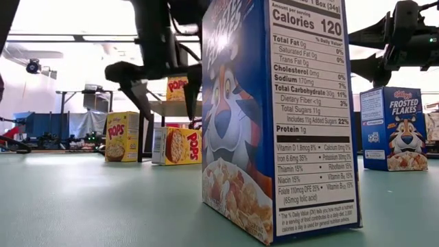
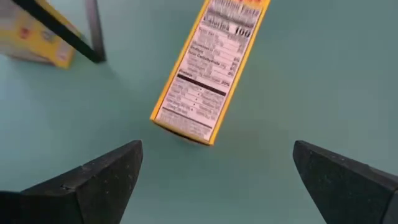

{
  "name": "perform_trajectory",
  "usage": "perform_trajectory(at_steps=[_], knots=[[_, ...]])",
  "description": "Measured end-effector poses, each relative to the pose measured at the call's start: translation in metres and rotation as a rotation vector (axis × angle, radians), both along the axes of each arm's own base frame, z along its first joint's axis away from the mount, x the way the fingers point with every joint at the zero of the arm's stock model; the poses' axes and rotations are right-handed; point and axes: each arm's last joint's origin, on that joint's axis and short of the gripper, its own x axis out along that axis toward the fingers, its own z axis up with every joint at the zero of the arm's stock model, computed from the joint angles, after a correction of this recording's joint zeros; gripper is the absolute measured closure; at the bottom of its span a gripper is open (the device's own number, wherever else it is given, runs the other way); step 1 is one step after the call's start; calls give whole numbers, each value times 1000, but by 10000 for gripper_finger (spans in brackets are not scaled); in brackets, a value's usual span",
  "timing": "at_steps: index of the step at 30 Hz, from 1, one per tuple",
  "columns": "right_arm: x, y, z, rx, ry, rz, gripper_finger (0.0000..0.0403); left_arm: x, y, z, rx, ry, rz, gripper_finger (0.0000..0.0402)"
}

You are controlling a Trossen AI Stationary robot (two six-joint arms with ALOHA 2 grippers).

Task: Stack cereal on shelf
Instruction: Put the bottom yellow cereal box on the shelf

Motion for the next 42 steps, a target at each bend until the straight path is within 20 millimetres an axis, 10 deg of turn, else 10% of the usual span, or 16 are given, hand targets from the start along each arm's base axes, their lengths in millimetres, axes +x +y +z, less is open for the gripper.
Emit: perform_trajectory(at_steps=[20, 42], knots=[[0, 0, 0, 0, 0, 0, 19, -1, 45, -33, -1, 88, -68, 11], [0, 0, 0, 0, 0, 0, 19, -4, 36, -48, -38, 59, -71, 179]])
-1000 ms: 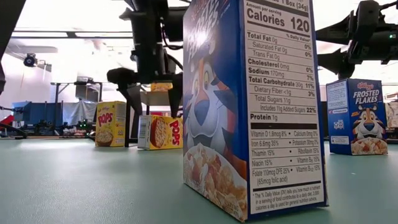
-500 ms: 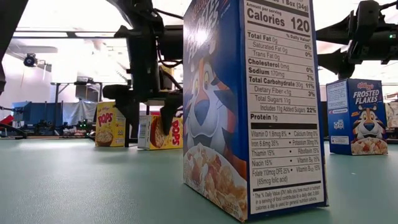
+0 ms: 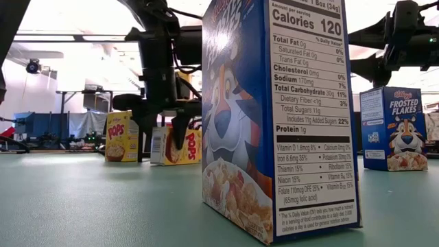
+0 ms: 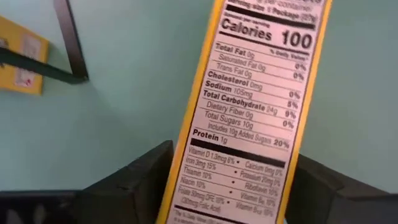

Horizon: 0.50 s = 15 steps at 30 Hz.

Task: Stack cereal on shelf
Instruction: Put the bottom yellow cereal box on the shelf

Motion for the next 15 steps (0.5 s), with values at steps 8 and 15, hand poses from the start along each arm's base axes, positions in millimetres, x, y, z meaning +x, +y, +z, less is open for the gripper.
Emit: perform_trajectory(at_steps=[8, 15], knots=[[0, 0, 0, 0, 0, 0, 19, -2, -31, -1, -121, 29, -95, 233], [0, 0, 0, 0, 0, 0, 19, -14, -86, 3, -240, 64, -196, 242]])
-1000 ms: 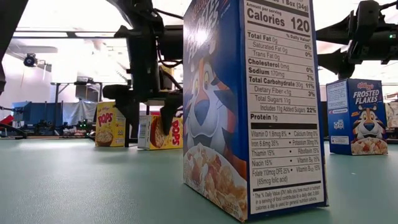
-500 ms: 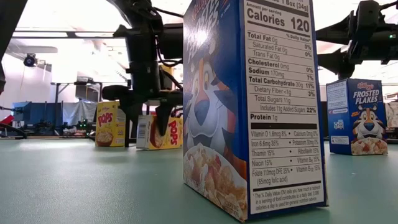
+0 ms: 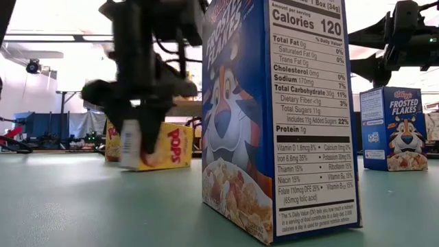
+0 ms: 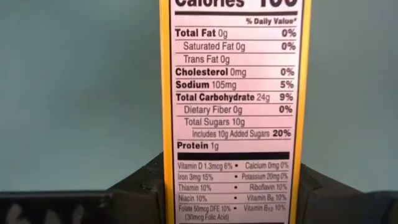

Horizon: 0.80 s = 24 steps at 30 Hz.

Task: Stack cereal on shelf
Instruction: Put the bottom yellow cereal box on the shelf

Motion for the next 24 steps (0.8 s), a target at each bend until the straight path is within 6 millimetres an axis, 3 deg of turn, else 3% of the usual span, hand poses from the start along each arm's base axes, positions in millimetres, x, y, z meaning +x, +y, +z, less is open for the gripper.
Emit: perform_trajectory(at_steps=[5, 9, 13, 24], knots=[[0, 0, 0, 0, 0, 0, 19, -15, -42, 9, -24, 25, -50, 242], [0, 0, 0, 0, 0, 0, 19, -23, -62, 20, 42, 21, -4, 242], [0, 0, 0, 0, 0, 0, 19, -25, -70, 22, 110, -15, 10, 229], [0, 0, 0, 0, 0, 0, 19, -20, -71, 11, 120, -2, 62, 129]])
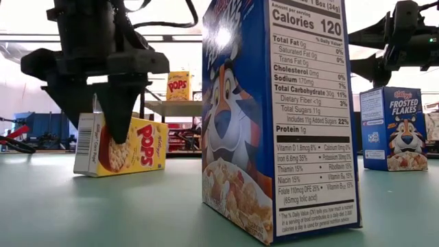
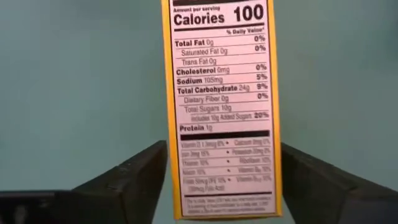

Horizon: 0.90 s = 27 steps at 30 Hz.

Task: Stack cereal on shelf
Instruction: Put the bottom yellow cereal box on the shelf

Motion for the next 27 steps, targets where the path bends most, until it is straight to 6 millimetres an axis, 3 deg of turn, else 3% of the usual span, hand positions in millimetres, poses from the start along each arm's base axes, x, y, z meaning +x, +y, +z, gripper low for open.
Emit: perform_trajectory(at_steps=[11, 17, 23, 27], knots=[[0, 0, 0, 0, 0, 0, 19, 8, 18, 16, 192, -40, -13, 10], [0, 0, 0, 0, 0, 0, 19, 24, 47, 16, 187, -47, -49, 11], [0, 0, 0, 0, 0, 0, 19, 32, 82, 13, 39, 7, -16, 3], [0, 0, 0, 0, 0, 0, 19, 32, 92, 6, -44, 18, -21, 3]])
